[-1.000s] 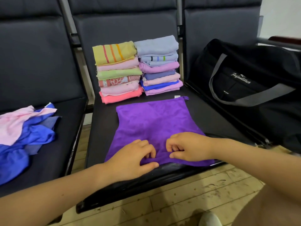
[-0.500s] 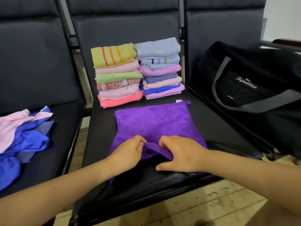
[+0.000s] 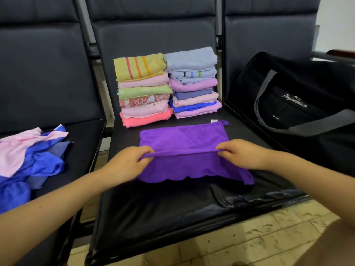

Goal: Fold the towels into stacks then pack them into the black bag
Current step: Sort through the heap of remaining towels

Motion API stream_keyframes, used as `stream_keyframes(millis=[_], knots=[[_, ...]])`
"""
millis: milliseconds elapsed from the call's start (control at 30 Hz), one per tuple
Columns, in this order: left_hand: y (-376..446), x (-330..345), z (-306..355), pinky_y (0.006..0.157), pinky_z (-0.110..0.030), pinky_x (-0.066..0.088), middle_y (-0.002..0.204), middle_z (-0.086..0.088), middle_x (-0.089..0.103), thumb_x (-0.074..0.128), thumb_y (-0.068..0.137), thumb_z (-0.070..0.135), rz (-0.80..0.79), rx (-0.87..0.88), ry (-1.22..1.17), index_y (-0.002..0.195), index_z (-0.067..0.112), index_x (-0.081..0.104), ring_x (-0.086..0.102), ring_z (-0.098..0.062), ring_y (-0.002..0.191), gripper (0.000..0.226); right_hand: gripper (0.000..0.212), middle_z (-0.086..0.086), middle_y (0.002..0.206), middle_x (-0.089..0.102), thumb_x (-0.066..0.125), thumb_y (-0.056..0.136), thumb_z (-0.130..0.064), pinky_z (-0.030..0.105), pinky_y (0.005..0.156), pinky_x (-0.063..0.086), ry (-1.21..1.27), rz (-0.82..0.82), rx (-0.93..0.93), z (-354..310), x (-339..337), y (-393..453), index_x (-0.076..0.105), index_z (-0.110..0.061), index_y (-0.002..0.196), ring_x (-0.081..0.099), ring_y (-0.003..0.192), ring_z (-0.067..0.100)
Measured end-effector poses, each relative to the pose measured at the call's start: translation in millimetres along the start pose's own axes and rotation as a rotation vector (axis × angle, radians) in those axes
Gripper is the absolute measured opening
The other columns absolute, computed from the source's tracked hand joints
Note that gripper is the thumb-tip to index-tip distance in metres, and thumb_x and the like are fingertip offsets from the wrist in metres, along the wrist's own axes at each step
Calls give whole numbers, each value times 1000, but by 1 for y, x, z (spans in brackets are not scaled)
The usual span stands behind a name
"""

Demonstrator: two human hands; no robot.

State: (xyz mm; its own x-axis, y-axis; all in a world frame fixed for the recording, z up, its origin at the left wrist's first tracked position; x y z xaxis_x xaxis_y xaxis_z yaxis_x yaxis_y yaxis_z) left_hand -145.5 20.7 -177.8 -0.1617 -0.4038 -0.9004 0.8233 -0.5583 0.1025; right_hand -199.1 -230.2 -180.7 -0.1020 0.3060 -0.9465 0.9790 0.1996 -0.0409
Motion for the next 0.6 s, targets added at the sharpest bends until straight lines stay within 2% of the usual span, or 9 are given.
stream_keyframes(millis=[100, 167, 233, 300, 367, 400, 467, 600], knots=[[-5, -2, -10, 74, -37, 46, 81, -3, 65, 49, 97, 26, 33, -49, -113, 88, 13, 64, 60, -18, 78, 22, 16, 2, 80, 67, 53, 95, -15, 28, 74, 41, 65, 128, 121, 30, -15, 2, 68, -13, 88, 58, 78, 19], [-7, 0, -9, 75, -36, 46, 84, -12, 65, 48, 97, 30, 43, -45, -187, 88, 5, 64, 59, -23, 79, 31, 16, 4, 78, 67, 55, 94, -14, 28, 72, 43, 146, 179, 199, 46, -22, 2, 67, -20, 83, 59, 73, 17], [-9, -3, -7, 76, -38, 46, 85, -18, 65, 51, 94, 44, 73, -46, -296, 88, 0, 64, 59, -28, 80, 47, 16, 5, 78, 68, 57, 93, -15, 29, 71, 43, 237, 201, 260, 59, -26, 0, 67, -20, 81, 58, 71, 16], [-10, -5, -3, 76, -37, 48, 82, -15, 68, 51, 88, 59, 105, -56, -418, 89, -3, 65, 61, -27, 76, 64, 17, 8, 81, 68, 58, 93, -14, 30, 72, 44, 318, 201, 296, 67, -27, -3, 69, -16, 80, 57, 74, 16], [-9, -8, -8, 78, -29, 50, 81, -1, 73, 51, 93, 48, 210, -147, -656, 86, 7, 71, 66, -15, 79, 46, 18, 5, 81, 67, 59, 92, -14, 29, 72, 43, 369, 204, 319, 74, -28, -5, 69, -15, 78, 57, 76, 15], [-8, -8, -14, 83, -30, 52, 86, 1, 75, 51, 96, 41, 260, -217, -792, 88, 13, 72, 67, -14, 86, 36, 18, 2, 79, 67, 59, 92, -14, 28, 71, 44, 411, 218, 335, 78, -28, -6, 70, -15, 77, 57, 76, 14], [-4, -4, -25, 93, -44, 52, 98, -6, 73, 52, 96, 38, 329, -360, -994, 91, 17, 71, 67, -25, 97, 28, 17, 1, 77, 63, 60, 92, -16, 27, 66, 46, 529, 248, 387, 87, -27, -5, 70, -13, 78, 56, 74, 14], [10, -1, -38, 97, -44, 49, 101, -4, 72, 53, 96, 37, 367, -430, -978, 91, 22, 70, 66, -23, 99, 23, 18, 6, 78, 62, 63, 91, -21, 31, 66, 46, 667, 356, 443, 96, -28, 11, 69, -13, 77, 55, 70, 17]])
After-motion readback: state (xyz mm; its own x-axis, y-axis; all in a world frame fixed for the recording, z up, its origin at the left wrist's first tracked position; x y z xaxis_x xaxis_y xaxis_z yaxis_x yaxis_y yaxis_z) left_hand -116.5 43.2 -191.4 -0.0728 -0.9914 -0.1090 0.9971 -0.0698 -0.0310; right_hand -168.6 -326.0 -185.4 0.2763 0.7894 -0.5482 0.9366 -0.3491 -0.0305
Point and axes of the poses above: each hand's wrist, its own y-axis towards the middle knuckle, its own x-axis out of the palm, z = x × y, the point moved 8 cm from there along y, towards the middle knuckle
